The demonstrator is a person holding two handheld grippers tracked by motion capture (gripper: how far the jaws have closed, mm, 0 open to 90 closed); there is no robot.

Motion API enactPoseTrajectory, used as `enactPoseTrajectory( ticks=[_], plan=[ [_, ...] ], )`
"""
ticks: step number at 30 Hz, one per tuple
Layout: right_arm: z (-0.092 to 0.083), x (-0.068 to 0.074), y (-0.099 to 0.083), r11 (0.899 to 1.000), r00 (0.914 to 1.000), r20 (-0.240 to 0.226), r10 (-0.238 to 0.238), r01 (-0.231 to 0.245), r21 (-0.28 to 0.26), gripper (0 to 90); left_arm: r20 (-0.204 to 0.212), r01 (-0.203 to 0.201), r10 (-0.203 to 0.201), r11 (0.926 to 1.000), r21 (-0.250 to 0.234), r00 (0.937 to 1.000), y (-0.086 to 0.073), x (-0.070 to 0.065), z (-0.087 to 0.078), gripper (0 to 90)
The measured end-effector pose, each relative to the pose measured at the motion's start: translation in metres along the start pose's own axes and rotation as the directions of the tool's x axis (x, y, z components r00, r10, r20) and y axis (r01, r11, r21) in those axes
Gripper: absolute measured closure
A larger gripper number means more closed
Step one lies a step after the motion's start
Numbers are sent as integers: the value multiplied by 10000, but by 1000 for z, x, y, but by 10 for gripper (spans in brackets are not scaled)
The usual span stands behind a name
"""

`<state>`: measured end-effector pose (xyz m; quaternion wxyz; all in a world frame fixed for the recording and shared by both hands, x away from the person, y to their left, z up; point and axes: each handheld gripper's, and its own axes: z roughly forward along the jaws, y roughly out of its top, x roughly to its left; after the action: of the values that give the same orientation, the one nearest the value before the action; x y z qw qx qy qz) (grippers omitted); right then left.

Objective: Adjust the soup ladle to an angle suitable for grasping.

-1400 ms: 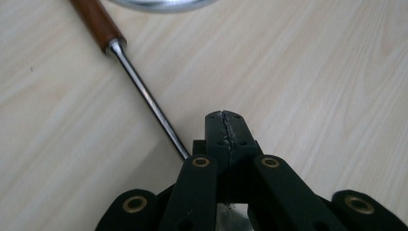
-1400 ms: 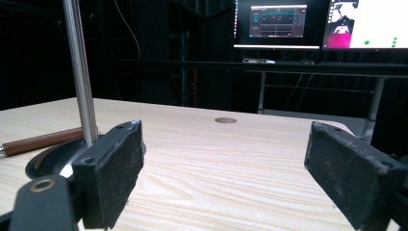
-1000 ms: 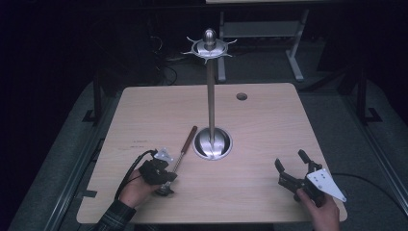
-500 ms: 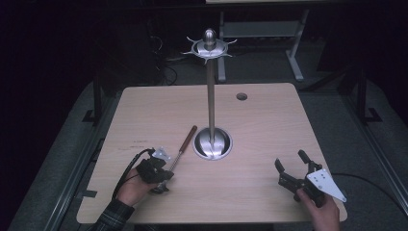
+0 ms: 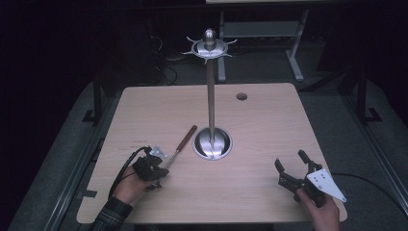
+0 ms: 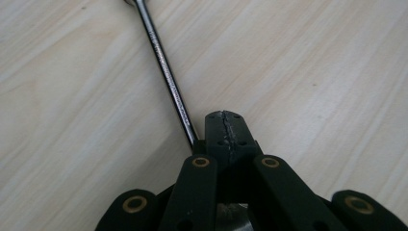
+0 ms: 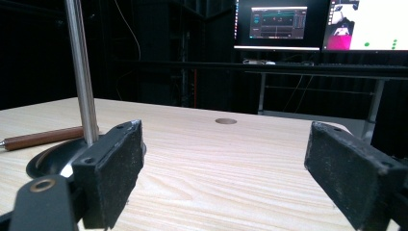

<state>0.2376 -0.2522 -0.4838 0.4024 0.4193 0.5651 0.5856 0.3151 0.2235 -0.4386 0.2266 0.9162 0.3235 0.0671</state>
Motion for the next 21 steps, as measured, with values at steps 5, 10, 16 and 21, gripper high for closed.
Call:
enactPoseTrajectory(
  ticks=[5,10,16,21],
  plan=[
    [0,0,0,10000,10000,-6,-7,7,-10,130,-310,111,-110,9999,24,9995,-2,8,-3,900],
    [0,0,0,10000,10000,-1,23,-23,-8,130,-534,218,-215,9998,33,9983,-5,15,-4,900],
    [0,0,0,10000,10000,-6,1,-1,-6,130,-803,252,-239,9996,148,9965,-6,21,-5,900],
    [0,0,0,10000,10000,0,31,-31,-7,130,-866,307,-294,9994,143,9958,-7,24,-5,900]
  ],
)
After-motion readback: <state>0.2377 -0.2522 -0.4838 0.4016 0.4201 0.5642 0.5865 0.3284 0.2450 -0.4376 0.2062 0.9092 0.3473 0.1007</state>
